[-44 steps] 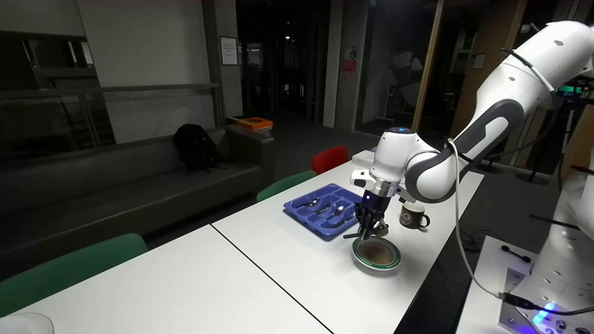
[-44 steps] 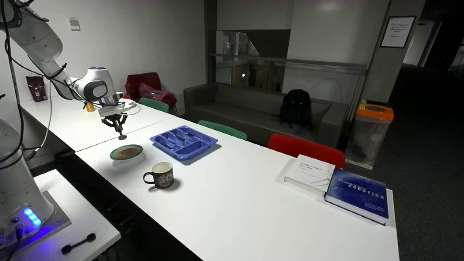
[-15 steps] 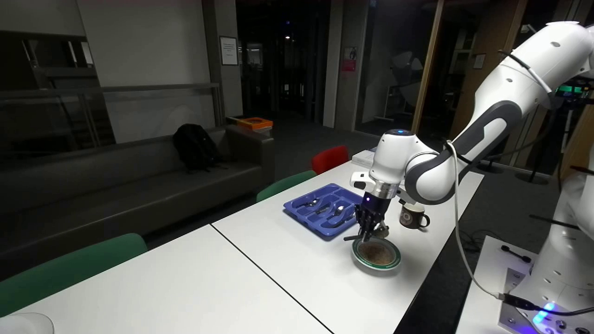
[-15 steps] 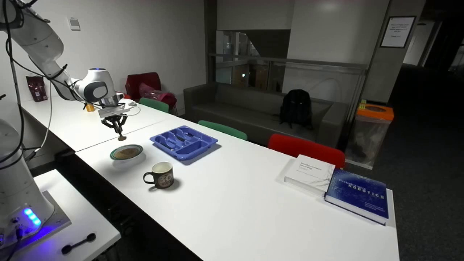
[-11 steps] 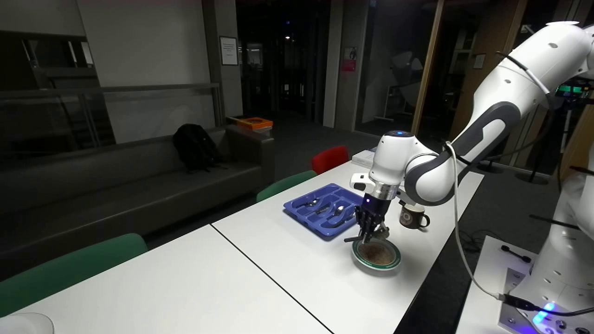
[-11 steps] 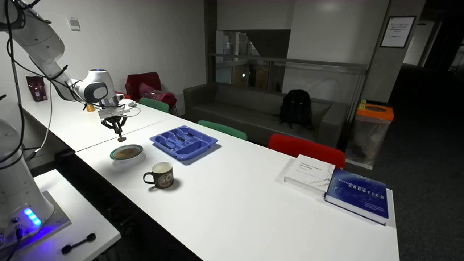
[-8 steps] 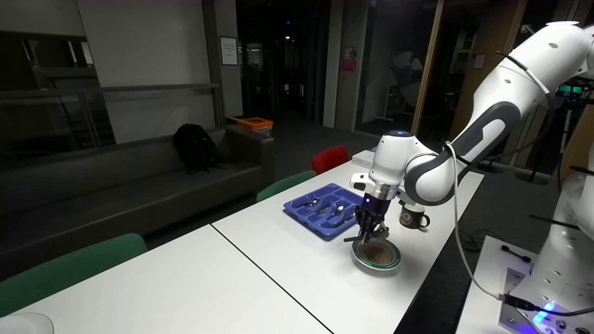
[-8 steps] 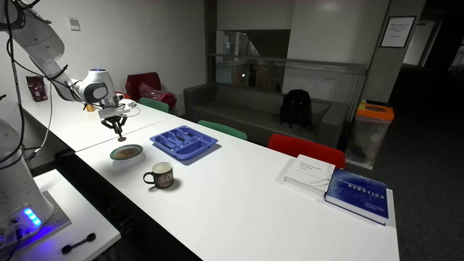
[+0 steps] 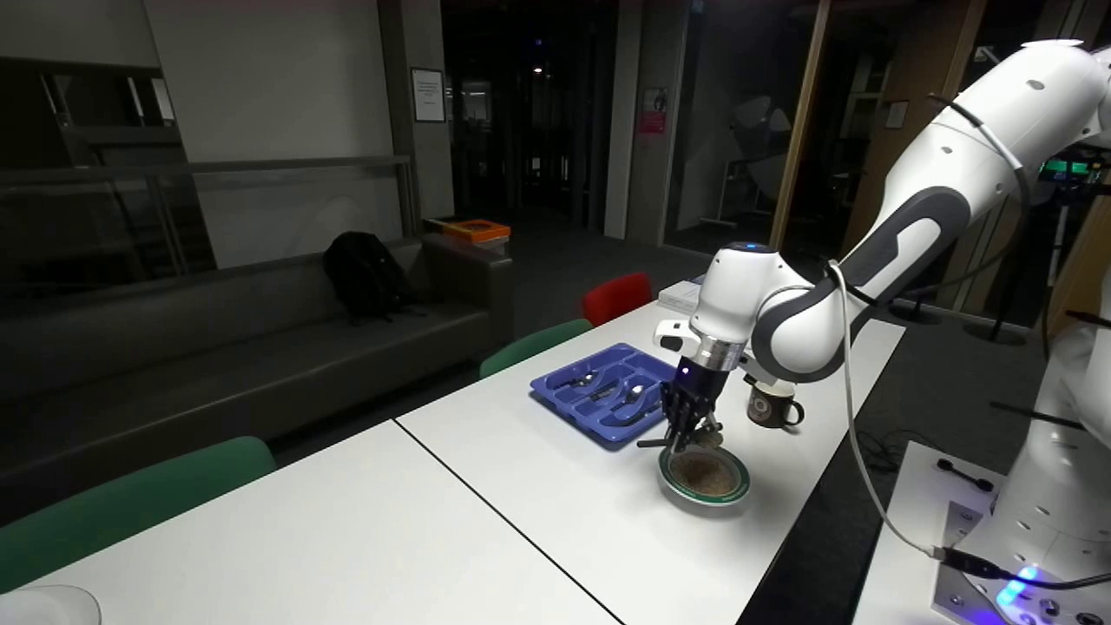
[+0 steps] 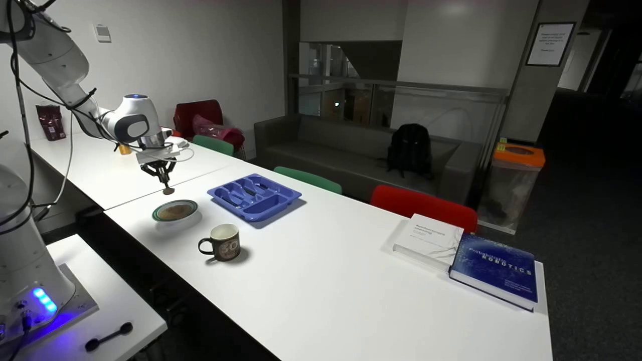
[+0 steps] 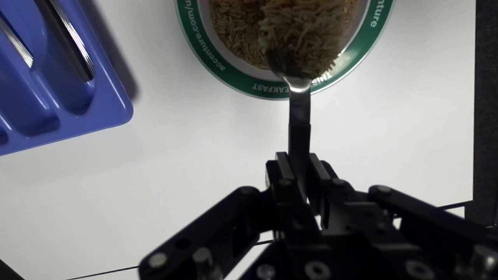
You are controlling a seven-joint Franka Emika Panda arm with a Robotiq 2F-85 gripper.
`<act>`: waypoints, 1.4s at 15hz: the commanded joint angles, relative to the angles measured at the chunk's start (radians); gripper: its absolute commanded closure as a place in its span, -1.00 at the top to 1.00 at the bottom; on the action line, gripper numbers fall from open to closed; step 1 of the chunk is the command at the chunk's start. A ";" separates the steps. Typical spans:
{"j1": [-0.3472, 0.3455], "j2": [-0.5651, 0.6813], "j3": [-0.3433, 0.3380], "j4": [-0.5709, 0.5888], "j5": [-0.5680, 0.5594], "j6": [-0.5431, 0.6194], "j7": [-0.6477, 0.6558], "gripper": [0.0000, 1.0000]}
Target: Pick up a silver spoon from the blue tray, use the spoon to scoop up some contents from the bowl, place the contents back in the bowl, put the silver spoon back on the blue tray
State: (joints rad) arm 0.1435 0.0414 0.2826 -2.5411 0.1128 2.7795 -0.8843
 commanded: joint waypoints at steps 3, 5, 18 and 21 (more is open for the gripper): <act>0.011 -0.019 -0.003 -0.016 0.139 0.060 -0.129 -0.93; 0.012 -0.024 0.000 -0.020 0.194 0.073 -0.177 -0.93; 0.026 -0.059 0.013 -0.046 0.499 0.102 -0.452 -0.93; 0.036 -0.070 0.010 -0.050 0.581 0.105 -0.525 -0.93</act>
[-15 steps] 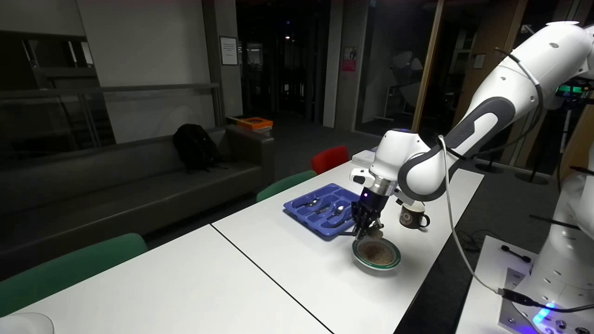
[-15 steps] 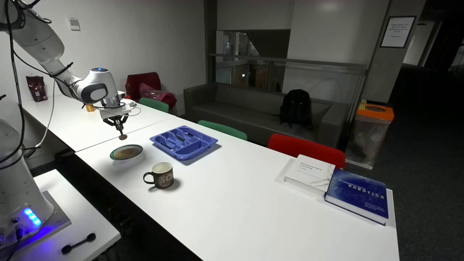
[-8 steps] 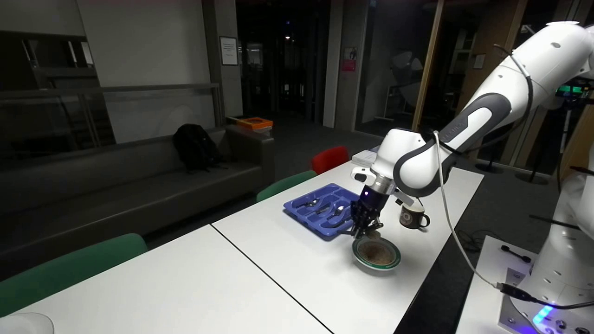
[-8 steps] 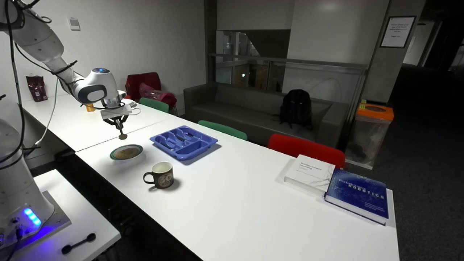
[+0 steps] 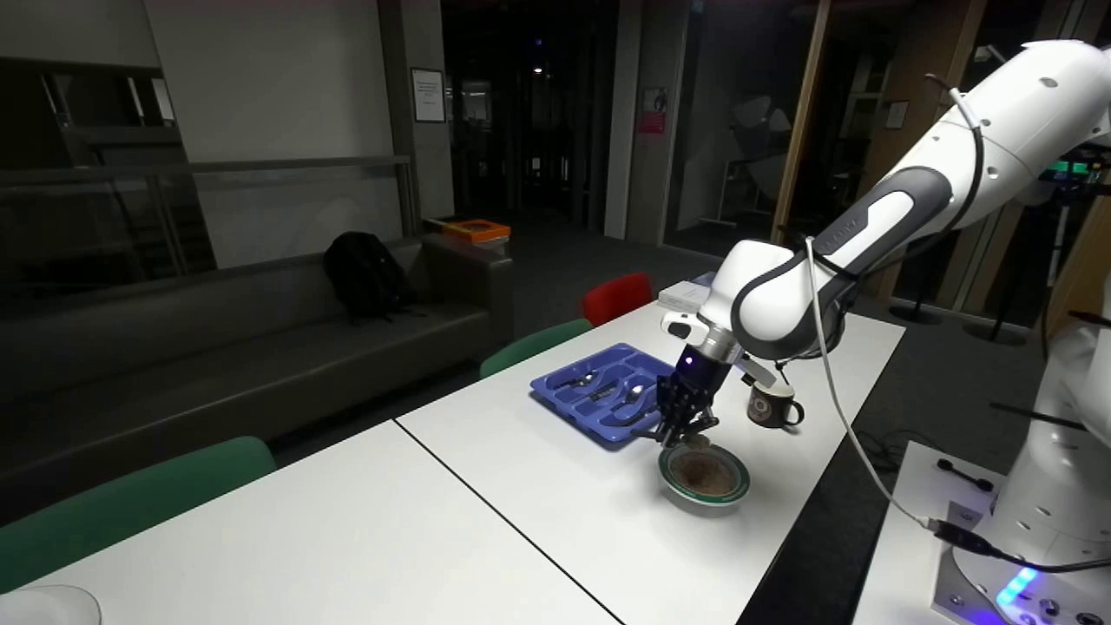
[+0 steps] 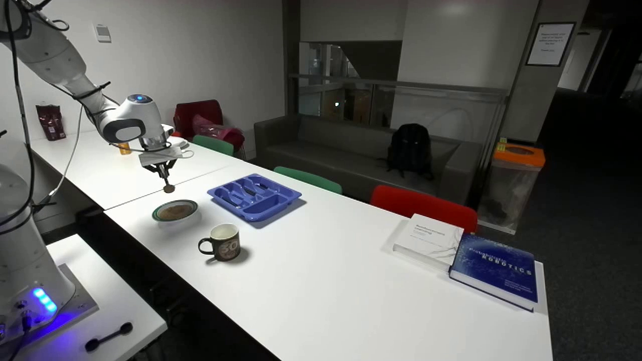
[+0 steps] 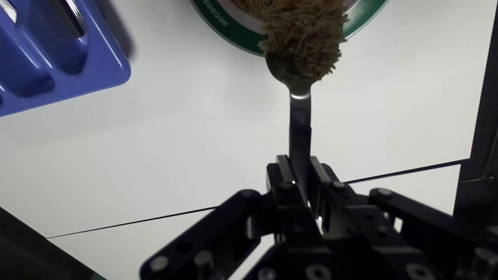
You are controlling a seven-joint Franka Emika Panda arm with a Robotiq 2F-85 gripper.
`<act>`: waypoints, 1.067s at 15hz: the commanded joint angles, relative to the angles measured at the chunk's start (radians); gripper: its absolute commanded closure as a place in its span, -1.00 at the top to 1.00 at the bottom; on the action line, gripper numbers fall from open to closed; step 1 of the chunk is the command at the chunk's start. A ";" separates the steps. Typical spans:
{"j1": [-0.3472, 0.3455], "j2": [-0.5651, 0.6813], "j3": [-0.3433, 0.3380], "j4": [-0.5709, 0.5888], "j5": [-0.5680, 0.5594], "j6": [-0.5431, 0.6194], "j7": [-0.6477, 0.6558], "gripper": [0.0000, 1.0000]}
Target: Pick up a silver spoon from the blue tray, use the spoon to scoop up some contents from the bowl, place the contents back in the bowl, put the silver spoon back on the blue tray
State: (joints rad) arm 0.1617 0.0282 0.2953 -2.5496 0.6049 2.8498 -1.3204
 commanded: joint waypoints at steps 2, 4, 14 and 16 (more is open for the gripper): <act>0.007 -0.065 0.011 -0.047 0.148 0.036 -0.148 -0.93; 0.009 -0.076 0.009 -0.052 0.204 0.032 -0.203 -0.93; 0.012 -0.124 -0.001 -0.075 0.429 0.012 -0.427 -0.93; 0.013 -0.134 -0.001 -0.079 0.464 0.008 -0.465 -0.93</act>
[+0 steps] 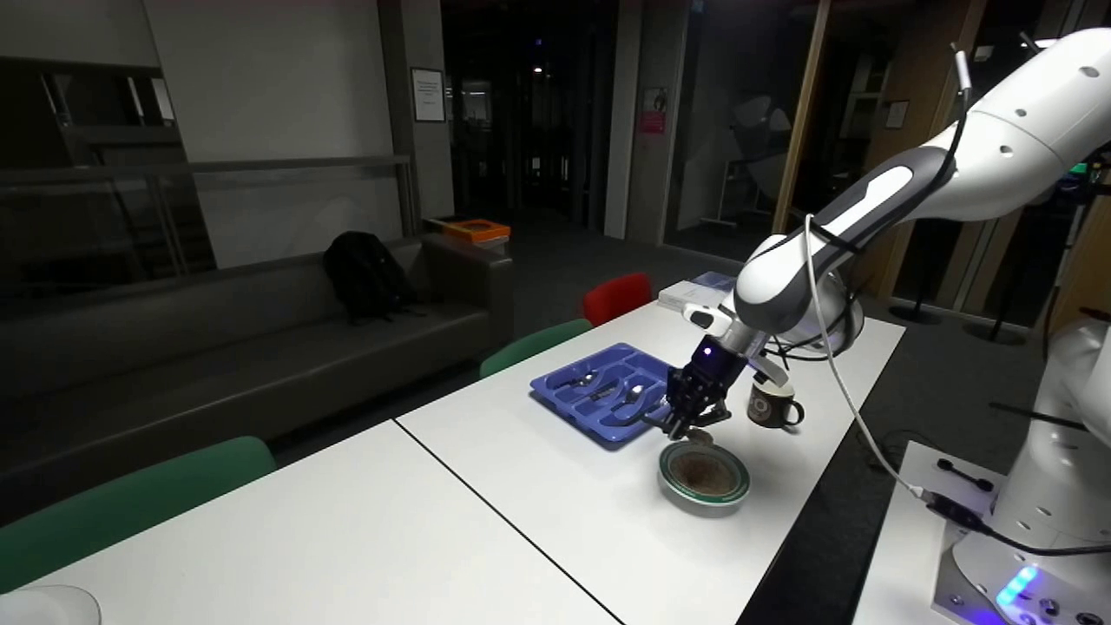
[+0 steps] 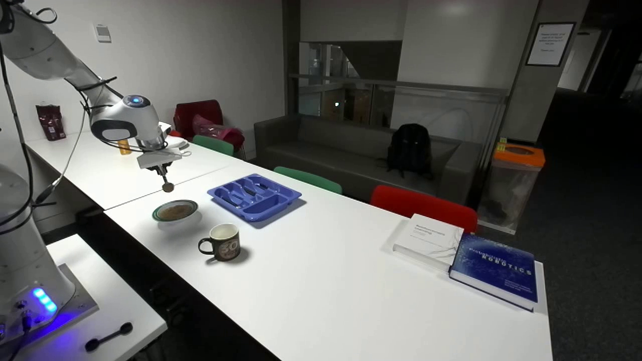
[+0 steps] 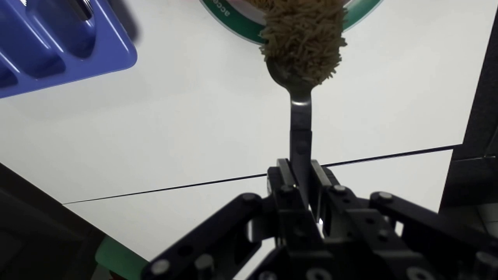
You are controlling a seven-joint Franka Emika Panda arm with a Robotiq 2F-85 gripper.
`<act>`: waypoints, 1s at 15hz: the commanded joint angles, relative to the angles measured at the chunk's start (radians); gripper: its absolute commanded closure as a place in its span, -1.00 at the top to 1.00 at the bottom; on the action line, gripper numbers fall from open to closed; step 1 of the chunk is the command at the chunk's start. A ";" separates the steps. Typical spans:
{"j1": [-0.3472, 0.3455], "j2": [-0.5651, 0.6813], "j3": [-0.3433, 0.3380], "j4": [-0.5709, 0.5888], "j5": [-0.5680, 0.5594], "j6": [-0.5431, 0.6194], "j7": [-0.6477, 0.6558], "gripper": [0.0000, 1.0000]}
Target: Pick up a silver spoon from the blue tray, use the spoon to scoop up some contents from the bowl, place the contents back in the bowl, put the silver spoon back on the blue tray
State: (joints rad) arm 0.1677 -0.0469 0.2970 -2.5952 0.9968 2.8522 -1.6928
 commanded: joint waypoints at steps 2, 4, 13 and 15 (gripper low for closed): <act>0.006 -0.064 -0.006 -0.033 0.103 -0.001 -0.133 -0.93; 0.005 -0.069 -0.008 -0.032 0.134 -0.004 -0.173 -0.93; 0.002 -0.086 -0.015 -0.036 0.255 -0.021 -0.335 -0.93; 0.002 -0.088 -0.016 -0.037 0.285 -0.025 -0.376 -0.93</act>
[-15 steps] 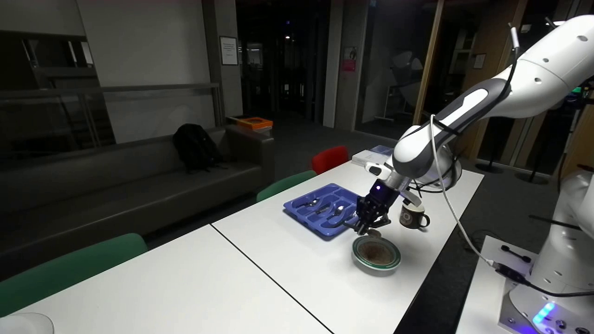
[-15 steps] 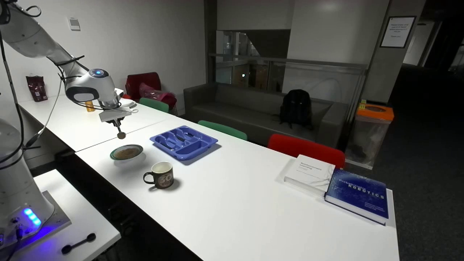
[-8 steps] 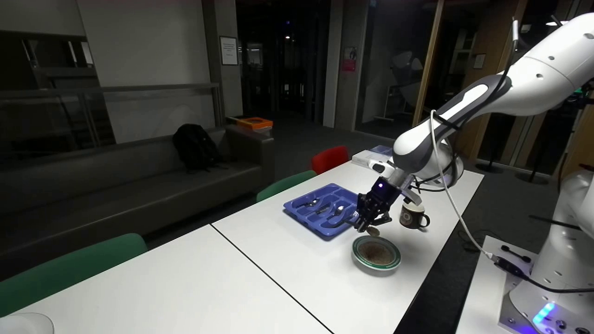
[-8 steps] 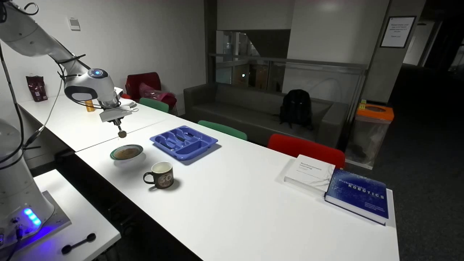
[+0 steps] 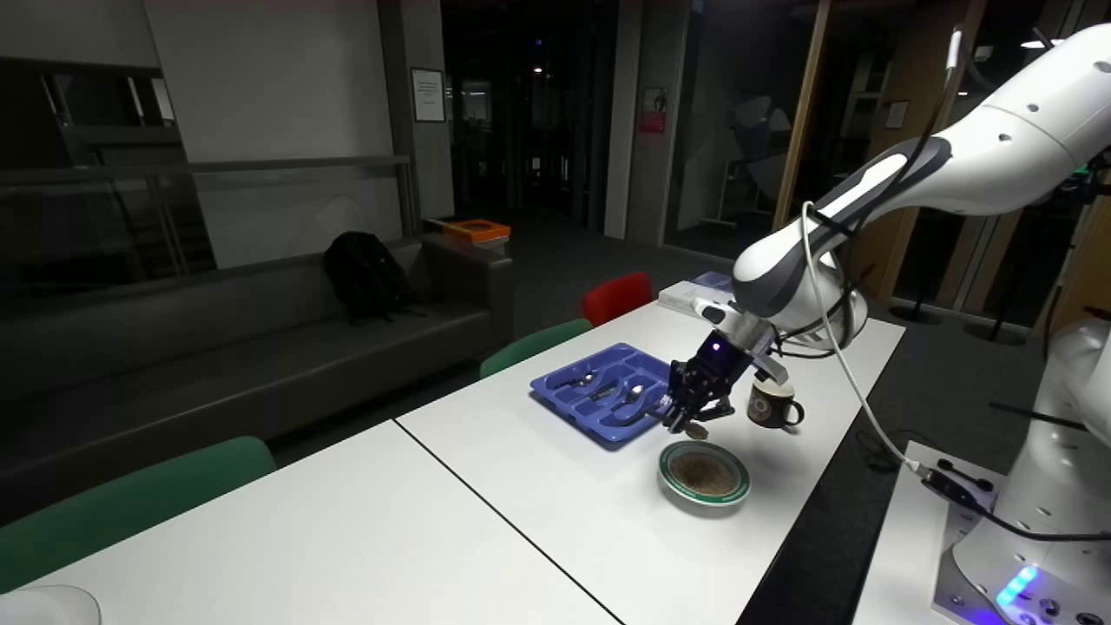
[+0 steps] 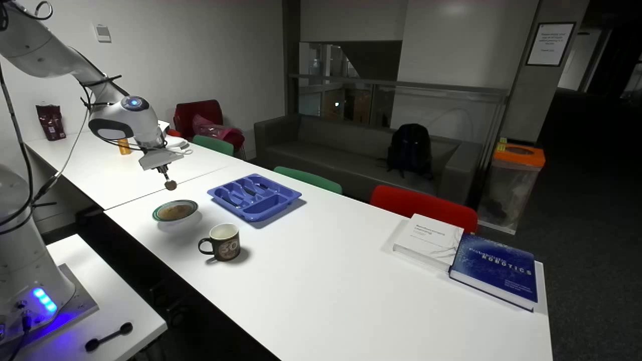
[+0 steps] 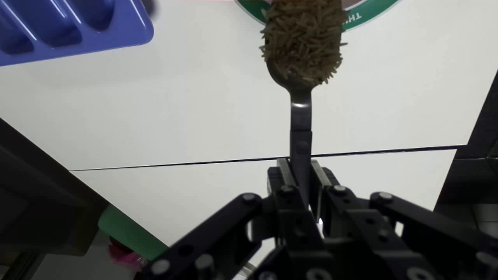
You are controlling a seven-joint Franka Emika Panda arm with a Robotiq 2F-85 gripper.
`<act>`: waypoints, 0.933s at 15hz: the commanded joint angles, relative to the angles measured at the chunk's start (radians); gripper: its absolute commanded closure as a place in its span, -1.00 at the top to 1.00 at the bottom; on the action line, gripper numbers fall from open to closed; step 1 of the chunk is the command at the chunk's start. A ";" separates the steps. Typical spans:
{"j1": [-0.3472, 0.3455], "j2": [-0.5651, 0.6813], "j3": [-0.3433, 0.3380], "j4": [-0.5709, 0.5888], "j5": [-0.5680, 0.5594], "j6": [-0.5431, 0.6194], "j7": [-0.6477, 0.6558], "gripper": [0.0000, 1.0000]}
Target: Pick up a silver spoon from the blue tray, use the spoon to scoop up some contents from the bowl, place the contents back in the bowl, put the silver spoon back on the blue tray
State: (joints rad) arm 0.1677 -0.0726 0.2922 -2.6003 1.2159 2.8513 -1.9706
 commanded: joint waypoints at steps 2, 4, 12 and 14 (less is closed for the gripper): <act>0.001 -0.066 -0.013 -0.033 0.096 -0.029 -0.137 -0.93; 0.000 -0.069 -0.015 -0.035 0.123 -0.035 -0.173 -0.93; -0.004 -0.105 -0.030 -0.061 0.205 -0.090 -0.293 -0.93; -0.004 -0.116 -0.036 -0.069 0.220 -0.108 -0.314 -0.93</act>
State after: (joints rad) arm 0.1674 -0.1207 0.2752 -2.6298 1.3854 2.7877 -2.1974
